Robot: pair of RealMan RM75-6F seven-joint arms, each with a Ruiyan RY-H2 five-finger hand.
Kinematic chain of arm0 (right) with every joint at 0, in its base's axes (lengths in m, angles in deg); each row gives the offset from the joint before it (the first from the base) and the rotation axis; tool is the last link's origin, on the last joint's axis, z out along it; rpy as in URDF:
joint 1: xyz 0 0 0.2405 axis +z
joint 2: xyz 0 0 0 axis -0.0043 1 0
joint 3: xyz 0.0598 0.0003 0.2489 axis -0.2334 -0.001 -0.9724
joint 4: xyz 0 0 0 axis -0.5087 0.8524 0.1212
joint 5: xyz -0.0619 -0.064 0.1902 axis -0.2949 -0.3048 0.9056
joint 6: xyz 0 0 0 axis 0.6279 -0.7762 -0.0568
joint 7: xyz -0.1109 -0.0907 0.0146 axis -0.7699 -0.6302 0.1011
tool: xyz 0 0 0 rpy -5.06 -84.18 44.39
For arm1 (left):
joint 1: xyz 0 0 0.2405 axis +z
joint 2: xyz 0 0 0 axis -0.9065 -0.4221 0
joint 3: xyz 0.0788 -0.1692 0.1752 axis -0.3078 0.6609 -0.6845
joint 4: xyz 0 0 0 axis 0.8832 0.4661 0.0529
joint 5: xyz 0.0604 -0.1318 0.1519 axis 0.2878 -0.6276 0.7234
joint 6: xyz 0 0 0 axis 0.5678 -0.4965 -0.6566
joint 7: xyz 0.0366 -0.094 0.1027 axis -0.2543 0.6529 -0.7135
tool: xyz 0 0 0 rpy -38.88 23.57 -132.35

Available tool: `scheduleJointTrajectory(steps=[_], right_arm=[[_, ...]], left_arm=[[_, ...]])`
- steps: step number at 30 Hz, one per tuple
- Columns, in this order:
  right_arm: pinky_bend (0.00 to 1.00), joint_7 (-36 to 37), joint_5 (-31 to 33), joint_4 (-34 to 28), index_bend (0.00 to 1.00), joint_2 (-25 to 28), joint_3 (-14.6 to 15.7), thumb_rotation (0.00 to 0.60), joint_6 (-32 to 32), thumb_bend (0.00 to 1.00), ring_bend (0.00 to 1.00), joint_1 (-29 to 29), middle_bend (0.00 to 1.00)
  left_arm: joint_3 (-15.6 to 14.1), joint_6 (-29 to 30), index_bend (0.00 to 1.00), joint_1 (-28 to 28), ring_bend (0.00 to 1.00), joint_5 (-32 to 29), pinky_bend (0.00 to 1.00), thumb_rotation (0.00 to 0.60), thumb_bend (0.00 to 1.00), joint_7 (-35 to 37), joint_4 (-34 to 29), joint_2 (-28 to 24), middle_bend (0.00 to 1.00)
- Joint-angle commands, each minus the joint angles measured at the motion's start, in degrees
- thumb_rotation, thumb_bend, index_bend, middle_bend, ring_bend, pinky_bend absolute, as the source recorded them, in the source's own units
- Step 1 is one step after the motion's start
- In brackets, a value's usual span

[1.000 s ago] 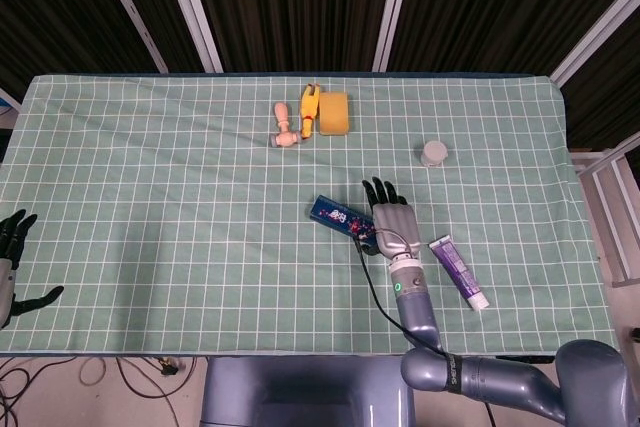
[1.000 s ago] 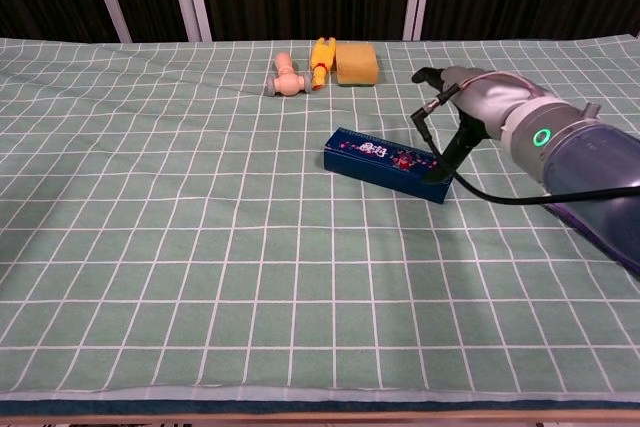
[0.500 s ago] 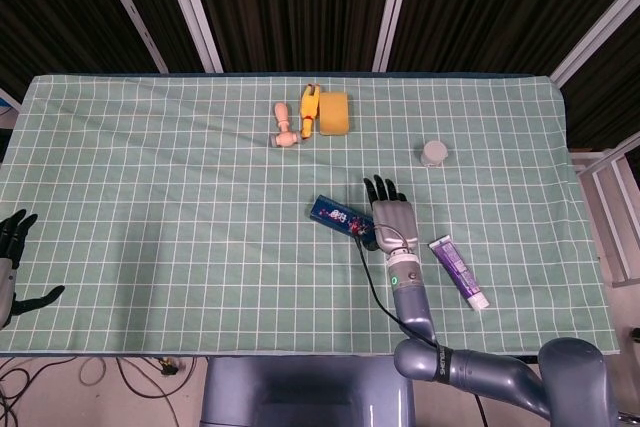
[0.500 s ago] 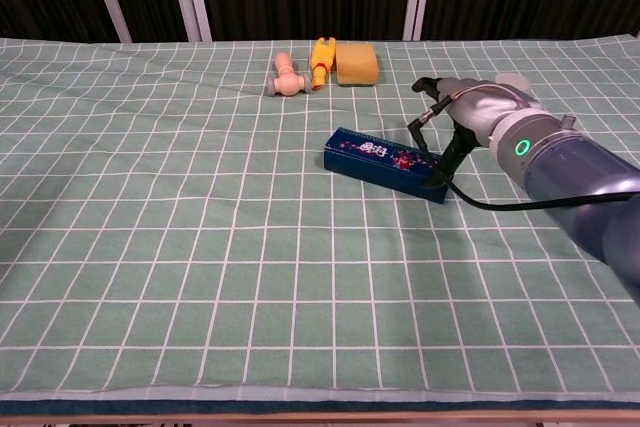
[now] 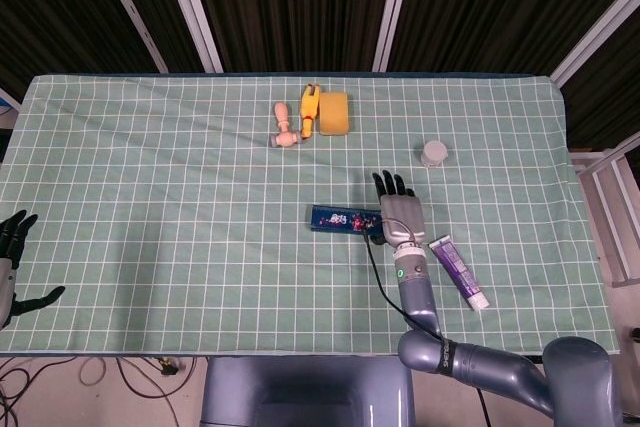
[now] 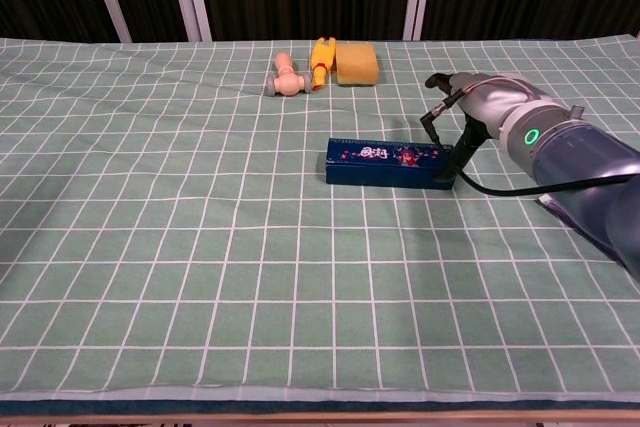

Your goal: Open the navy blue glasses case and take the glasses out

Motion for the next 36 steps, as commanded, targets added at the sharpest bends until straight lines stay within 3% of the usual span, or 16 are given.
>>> scheduleJointTrajectory(steps=[1, 7, 14, 19, 26, 36], right_arm=[[0.23, 0.6, -0.8, -1.8, 0.03, 0.4, 0.3, 0.6, 0.3, 0.16, 0.0, -0.1, 0.0], [0.23, -1.0, 0.3, -4.6, 0.15, 0.7, -0.2, 0.6, 1.2, 0.22, 0.0, 1.1, 0.0], [0.23, -9.9, 4.5, -4.4, 0.24, 1.3, -0.5, 0.6, 3.0, 0.22, 0.0, 5.8, 0.0], [0.23, -13.6, 7.8, -3.6, 0.26, 0.9, -1.3, 0.6, 3.5, 0.24, 0.0, 8.5, 0.0], [0.23, -15.7, 12.4, -2.0, 0.26, -0.7, -1.9, 0.6, 4.4, 0.35, 0.0, 11.1, 0.0], [0.23, -18.3, 17.0, -0.4, 0.26, -2.2, -1.7, 0.6, 5.1, 0.37, 0.0, 14.3, 0.0]], left_arm=[[0.0, 0.0, 0.0, 0.0, 0.0, 0.0, 0.0, 0.6, 0.0, 0.0, -0.1, 0.0, 0.0], [0.0, -0.1, 0.0, 0.0, 0.0, -0.1, 0.0, 0.6, 0.0, 0.1, -0.2, -0.1, 0.0], [0.0, -0.5, 0.0, 0.0, 0.0, -0.5, 0.0, 0.6, 0.0, 0.8, -0.5, -0.5, 0.0], [0.0, -1.1, 0.0, -0.2, 0.0, -0.8, 0.0, 0.6, 0.0, 1.4, -0.8, -0.8, 0.0], [0.0, -1.9, 0.0, -0.3, 0.0, -1.2, 0.0, 0.6, 0.0, 2.1, -1.3, -1.2, 0.0], [0.0, -2.7, 0.0, -0.5, 0.0, -1.8, 0.0, 0.6, 0.0, 2.4, -1.8, -1.5, 0.0]])
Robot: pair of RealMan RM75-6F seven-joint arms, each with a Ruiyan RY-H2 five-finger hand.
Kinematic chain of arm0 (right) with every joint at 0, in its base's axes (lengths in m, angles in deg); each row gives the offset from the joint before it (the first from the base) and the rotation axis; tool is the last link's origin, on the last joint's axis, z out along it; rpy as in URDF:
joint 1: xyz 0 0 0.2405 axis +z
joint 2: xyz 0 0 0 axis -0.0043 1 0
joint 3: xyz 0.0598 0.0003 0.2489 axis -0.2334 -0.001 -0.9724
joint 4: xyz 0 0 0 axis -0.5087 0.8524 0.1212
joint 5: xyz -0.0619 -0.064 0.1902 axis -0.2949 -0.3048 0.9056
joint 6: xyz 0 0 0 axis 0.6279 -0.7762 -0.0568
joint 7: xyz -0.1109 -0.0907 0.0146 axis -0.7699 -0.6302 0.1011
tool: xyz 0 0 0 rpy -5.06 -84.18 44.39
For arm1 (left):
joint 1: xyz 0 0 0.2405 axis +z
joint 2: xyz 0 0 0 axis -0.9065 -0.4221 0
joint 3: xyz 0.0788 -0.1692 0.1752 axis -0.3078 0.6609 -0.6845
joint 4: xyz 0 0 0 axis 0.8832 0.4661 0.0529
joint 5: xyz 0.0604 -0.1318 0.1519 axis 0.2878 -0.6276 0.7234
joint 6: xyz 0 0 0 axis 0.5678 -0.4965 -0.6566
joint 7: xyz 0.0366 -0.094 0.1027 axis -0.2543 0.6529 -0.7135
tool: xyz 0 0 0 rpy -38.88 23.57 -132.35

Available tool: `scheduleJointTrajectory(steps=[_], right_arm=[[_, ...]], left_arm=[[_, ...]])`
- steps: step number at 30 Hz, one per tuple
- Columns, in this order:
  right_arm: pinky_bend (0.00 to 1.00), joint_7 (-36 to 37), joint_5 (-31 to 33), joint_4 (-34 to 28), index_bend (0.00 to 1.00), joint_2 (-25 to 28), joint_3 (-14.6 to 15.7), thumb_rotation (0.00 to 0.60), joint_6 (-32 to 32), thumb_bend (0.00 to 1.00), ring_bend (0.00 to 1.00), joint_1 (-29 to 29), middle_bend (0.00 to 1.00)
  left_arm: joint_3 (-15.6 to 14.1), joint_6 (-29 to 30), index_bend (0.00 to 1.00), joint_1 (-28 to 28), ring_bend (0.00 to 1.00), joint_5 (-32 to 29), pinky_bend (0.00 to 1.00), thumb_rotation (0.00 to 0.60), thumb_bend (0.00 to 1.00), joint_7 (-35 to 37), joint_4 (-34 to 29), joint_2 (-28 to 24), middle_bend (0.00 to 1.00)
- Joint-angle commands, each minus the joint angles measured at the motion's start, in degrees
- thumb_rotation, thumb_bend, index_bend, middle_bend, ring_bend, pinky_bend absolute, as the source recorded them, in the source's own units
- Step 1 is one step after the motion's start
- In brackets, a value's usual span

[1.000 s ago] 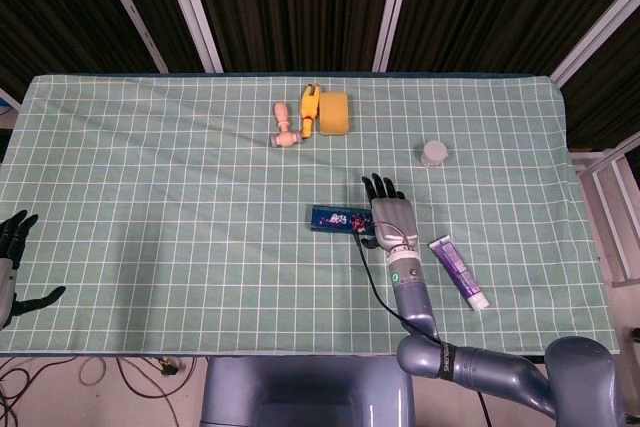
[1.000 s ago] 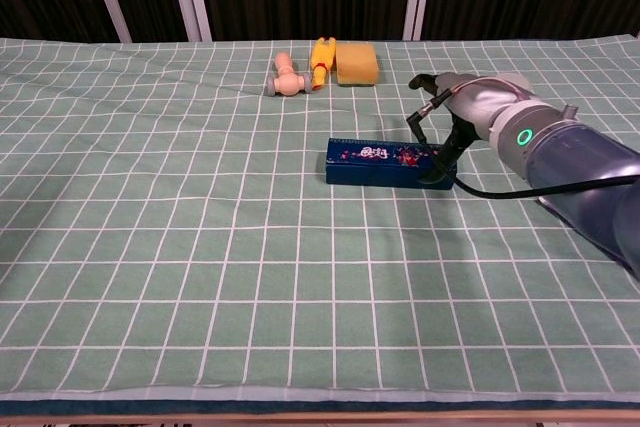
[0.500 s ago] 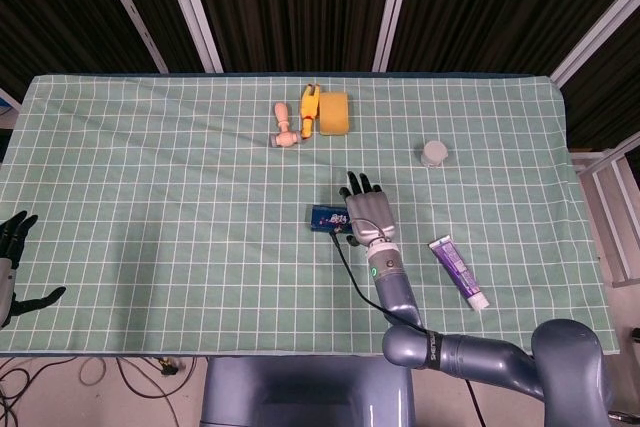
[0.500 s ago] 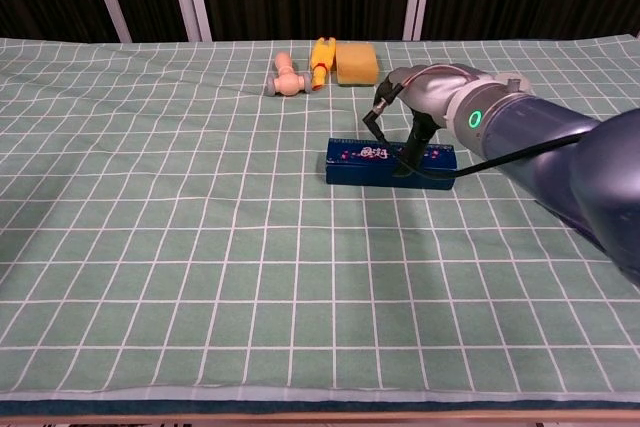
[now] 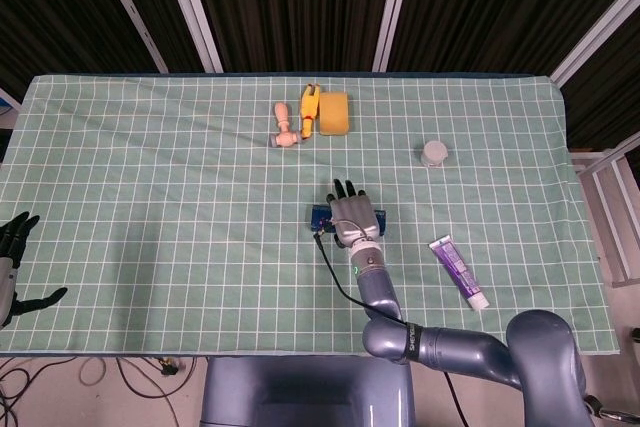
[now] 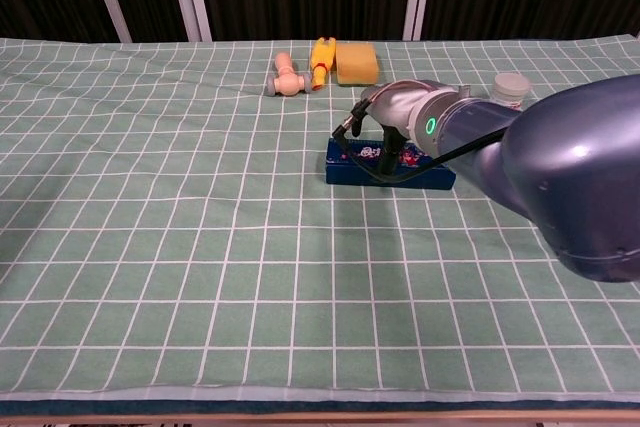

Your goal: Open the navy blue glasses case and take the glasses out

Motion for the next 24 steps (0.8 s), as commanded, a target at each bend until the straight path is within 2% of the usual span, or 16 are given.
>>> scheduleJointTrajectory(steps=[1, 7, 14, 24], right_arm=[[0.23, -0.5, 0.9, 0.1, 0.26, -0.1, 0.2, 0.6, -0.1, 0.37, 0.0, 0.6, 0.0], [0.23, -0.7, 2.0, -0.6, 0.26, 0.0, 0.6, 0.6, -0.4, 0.38, 0.0, 1.1, 0.0], [0.23, -0.1, 2.1, -2.7, 0.26, 0.6, 0.8, 0.6, -1.4, 0.44, 0.0, 1.2, 0.0], [0.23, 0.5, 3.3, -3.4, 0.26, 1.0, 1.8, 0.6, -1.9, 0.48, 0.0, 1.1, 0.0]], left_arm=[[0.0, -0.1, 0.0, 0.0, 0.0, 0.0, 0.0, 0.6, 0.0, 0.0, -0.1, 0.0, 0.0], [-0.1, -0.1, 0.0, 0.0, 0.0, -0.1, 0.0, 0.6, 0.0, 0.0, -0.2, -0.1, 0.0], [-0.2, -0.1, 0.0, 0.0, 0.0, 0.1, 0.0, 0.6, 0.0, 0.1, -0.3, -0.2, 0.0], [-0.3, 0.0, 0.0, 0.1, 0.0, 0.2, 0.0, 0.6, 0.0, 0.5, -0.5, -0.3, 0.0]])
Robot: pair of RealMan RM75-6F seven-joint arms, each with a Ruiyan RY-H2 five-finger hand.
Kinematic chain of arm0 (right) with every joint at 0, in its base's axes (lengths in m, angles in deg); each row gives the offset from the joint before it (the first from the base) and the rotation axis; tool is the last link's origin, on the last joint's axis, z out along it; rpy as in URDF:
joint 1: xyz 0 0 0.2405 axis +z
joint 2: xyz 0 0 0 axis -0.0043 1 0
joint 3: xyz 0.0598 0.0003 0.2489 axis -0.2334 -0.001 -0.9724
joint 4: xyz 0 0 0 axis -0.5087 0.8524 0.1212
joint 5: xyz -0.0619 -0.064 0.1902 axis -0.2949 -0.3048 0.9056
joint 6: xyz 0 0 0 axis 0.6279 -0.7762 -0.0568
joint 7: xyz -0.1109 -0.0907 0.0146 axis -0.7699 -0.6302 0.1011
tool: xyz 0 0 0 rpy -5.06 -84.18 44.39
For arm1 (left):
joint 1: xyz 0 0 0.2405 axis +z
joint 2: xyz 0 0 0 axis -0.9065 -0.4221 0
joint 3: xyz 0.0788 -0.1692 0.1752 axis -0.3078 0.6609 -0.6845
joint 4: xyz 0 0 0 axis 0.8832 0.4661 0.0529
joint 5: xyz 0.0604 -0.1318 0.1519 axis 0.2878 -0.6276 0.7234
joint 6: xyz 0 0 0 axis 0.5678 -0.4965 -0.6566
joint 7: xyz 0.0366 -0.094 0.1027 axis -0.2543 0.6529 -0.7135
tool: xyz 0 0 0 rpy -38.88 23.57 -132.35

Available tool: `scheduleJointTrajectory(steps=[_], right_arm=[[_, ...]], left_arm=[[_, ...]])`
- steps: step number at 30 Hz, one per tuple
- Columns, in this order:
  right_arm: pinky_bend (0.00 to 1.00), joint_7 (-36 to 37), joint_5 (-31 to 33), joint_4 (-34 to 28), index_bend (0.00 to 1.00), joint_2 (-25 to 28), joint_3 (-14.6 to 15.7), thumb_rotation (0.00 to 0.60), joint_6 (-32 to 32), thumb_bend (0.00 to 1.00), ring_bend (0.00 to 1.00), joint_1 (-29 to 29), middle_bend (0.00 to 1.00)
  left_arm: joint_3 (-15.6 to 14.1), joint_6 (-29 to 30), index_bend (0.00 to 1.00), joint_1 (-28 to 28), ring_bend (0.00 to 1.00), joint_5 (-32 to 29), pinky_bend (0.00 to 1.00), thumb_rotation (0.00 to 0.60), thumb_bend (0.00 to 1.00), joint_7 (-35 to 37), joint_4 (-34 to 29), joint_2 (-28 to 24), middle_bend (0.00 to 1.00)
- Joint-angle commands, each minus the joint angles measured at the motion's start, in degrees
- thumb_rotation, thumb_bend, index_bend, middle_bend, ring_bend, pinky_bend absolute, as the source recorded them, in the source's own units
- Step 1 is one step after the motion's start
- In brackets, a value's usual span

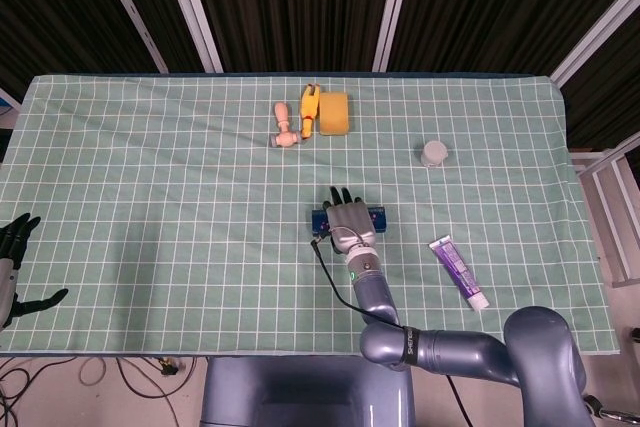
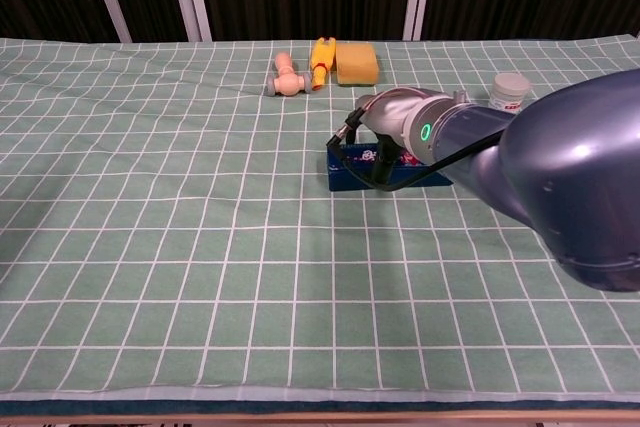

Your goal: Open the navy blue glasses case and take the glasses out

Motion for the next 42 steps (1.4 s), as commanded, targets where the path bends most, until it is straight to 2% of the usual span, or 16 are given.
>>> scheduleJointTrajectory(steps=[1, 10, 17, 26, 29, 36, 42], right_arm=[[0.23, 0.2, 0.1, 0.1, 0.26, 0.0, 0.3, 0.6, -0.1, 0.48, 0.0, -0.1, 0.0], [0.23, 1.0, -0.2, 0.5, 0.26, -0.3, 0.8, 0.6, 0.1, 0.48, 0.0, 0.3, 0.0], [0.23, 1.3, 0.0, 0.5, 0.26, -0.3, 1.0, 0.6, -0.1, 0.56, 0.0, 0.4, 0.0], [0.23, 1.8, 0.2, 0.6, 0.26, -0.4, 1.2, 0.6, -0.4, 0.58, 0.0, 0.4, 0.0], [0.23, 2.0, 0.0, 0.7, 0.26, -0.5, 1.3, 0.6, -0.5, 0.63, 0.0, 0.4, 0.0], [0.23, 3.0, -0.3, 1.9, 0.25, -0.8, 1.0, 0.6, -0.1, 0.84, 0.0, 0.5, 0.0], [0.23, 3.1, 0.1, 4.8, 0.22, -1.3, 0.8, 0.6, 1.0, 0.84, 0.0, 0.9, 0.0]], left_arm=[[0.0, 0.0, 0.0, 0.0, 0.0, 0.0, 0.0, 0.6, 0.0, 0.1, 0.0, 0.0, 0.0], [0.0, -0.1, 0.0, 0.0, 0.0, -0.1, 0.0, 0.6, 0.0, 0.3, -0.1, 0.0, 0.0], [0.0, -0.1, 0.0, 0.0, 0.0, -0.1, 0.0, 0.6, 0.0, 0.4, -0.2, -0.1, 0.0], [-0.1, -0.1, 0.0, 0.0, 0.0, 0.0, 0.0, 0.6, 0.0, 0.5, -0.2, -0.1, 0.0], [-0.1, -0.1, 0.0, 0.0, 0.0, 0.0, 0.0, 0.6, 0.0, 0.5, -0.2, -0.1, 0.0], [-0.1, 0.0, 0.0, 0.0, 0.0, 0.1, 0.0, 0.6, 0.0, 0.6, -0.2, -0.1, 0.0], [-0.1, 0.0, 0.0, 0.0, 0.0, 0.0, 0.0, 0.6, 0.0, 0.7, -0.2, -0.1, 0.0]])
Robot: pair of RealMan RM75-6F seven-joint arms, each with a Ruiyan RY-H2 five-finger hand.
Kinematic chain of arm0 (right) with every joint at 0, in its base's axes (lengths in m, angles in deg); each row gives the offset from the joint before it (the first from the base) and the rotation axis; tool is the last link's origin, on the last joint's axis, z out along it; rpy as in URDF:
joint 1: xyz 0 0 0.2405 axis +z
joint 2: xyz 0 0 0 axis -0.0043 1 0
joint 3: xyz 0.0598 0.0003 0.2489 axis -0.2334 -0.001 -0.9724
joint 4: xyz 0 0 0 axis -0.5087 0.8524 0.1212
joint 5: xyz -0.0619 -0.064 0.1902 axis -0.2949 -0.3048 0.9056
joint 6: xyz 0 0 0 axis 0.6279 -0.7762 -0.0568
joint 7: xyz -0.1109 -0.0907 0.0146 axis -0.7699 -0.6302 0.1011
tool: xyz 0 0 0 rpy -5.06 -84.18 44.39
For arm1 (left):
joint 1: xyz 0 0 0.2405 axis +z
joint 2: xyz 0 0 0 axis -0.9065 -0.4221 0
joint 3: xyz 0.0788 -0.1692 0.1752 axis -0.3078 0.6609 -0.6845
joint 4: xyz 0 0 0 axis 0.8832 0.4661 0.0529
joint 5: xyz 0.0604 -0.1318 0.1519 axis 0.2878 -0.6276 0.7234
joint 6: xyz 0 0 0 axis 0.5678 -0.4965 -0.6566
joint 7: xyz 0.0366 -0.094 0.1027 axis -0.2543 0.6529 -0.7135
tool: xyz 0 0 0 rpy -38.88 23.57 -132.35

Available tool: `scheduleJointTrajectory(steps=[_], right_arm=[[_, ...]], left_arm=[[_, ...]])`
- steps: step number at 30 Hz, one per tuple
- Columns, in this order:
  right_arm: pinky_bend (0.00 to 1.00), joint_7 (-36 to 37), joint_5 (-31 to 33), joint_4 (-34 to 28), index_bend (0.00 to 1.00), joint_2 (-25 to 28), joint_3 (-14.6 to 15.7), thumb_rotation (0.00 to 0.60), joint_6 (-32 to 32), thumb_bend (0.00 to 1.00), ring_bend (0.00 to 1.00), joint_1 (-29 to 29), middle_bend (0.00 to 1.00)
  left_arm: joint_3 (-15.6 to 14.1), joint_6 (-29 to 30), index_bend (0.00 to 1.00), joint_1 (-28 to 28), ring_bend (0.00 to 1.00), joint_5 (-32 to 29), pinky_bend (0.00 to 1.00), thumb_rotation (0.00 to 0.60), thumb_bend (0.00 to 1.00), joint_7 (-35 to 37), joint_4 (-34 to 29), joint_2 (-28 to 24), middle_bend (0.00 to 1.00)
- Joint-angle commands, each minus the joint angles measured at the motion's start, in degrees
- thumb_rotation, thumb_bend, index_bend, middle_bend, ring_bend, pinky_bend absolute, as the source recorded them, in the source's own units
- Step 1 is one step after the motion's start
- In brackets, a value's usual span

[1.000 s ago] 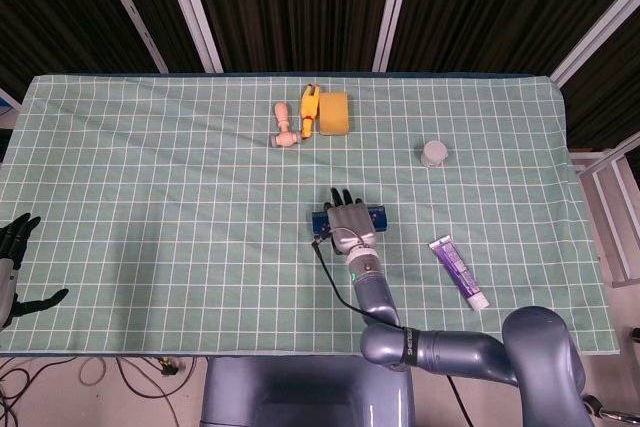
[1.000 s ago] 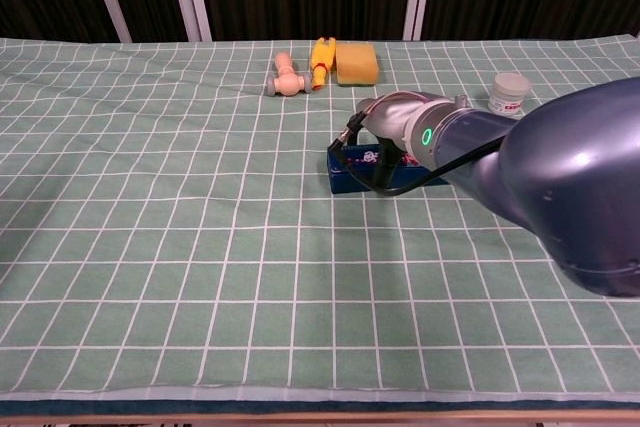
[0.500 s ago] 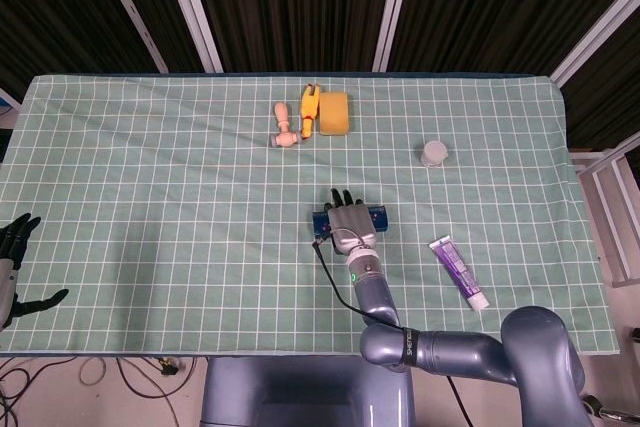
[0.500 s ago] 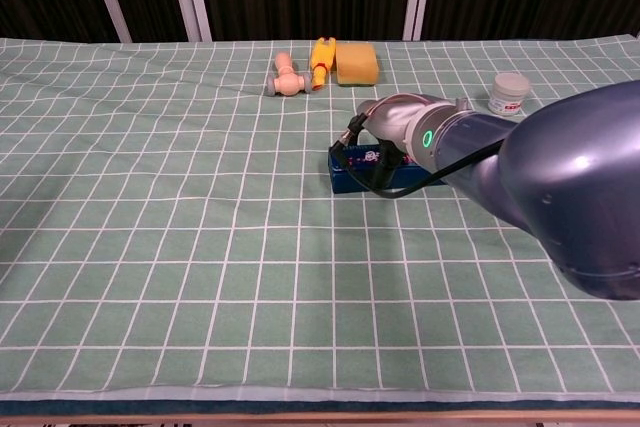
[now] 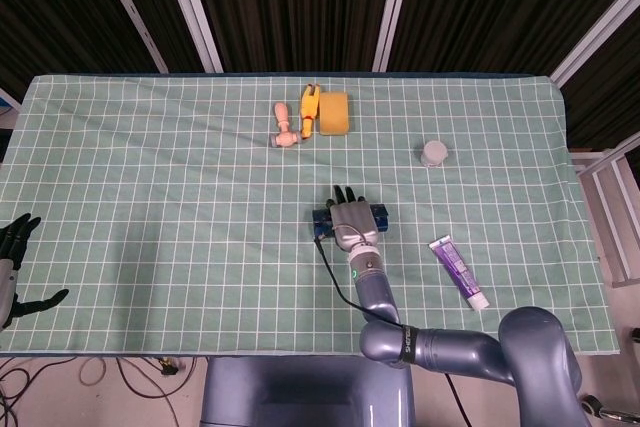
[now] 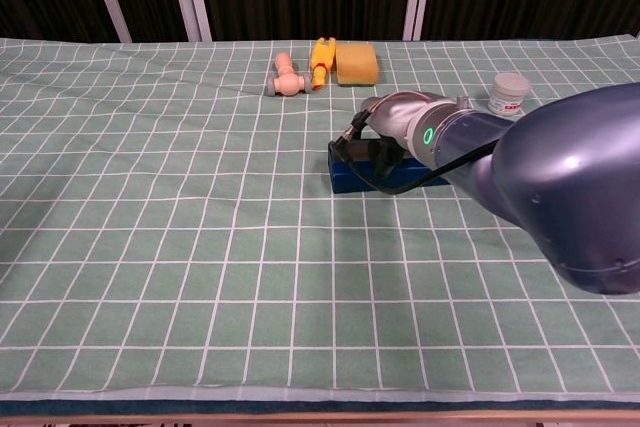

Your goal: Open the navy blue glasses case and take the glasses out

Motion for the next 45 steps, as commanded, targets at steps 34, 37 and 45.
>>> scheduleJointTrajectory(steps=[34, 37, 45], right_arm=[[0.91, 5.2, -4.9, -19.4, 0.18, 11.0, 1.3, 0.6, -5.5, 0.56, 0.93, -5.7, 0.84], [0.91, 4.9, -2.6, -18.7, 0.18, 10.1, 2.2, 0.6, -4.8, 0.56, 0.93, -5.7, 0.84], [0.91, 5.9, -1.6, -16.2, 0.18, 7.3, 2.9, 0.6, -3.8, 0.56, 0.93, -5.2, 0.84]], left_arm=[[-0.3, 1.0, 0.0, 0.2, 0.0, 1.2, 0.0, 0.6, 0.0, -0.7, 0.5, 0.4, 0.0], [-0.2, 1.0, 0.0, 0.2, 0.0, 1.1, 0.0, 0.6, 0.0, -0.6, 0.5, 0.4, 0.0], [-0.1, 0.5, 0.0, 0.1, 0.0, 0.6, 0.0, 0.6, 0.0, -0.6, 0.6, 0.4, 0.0]])
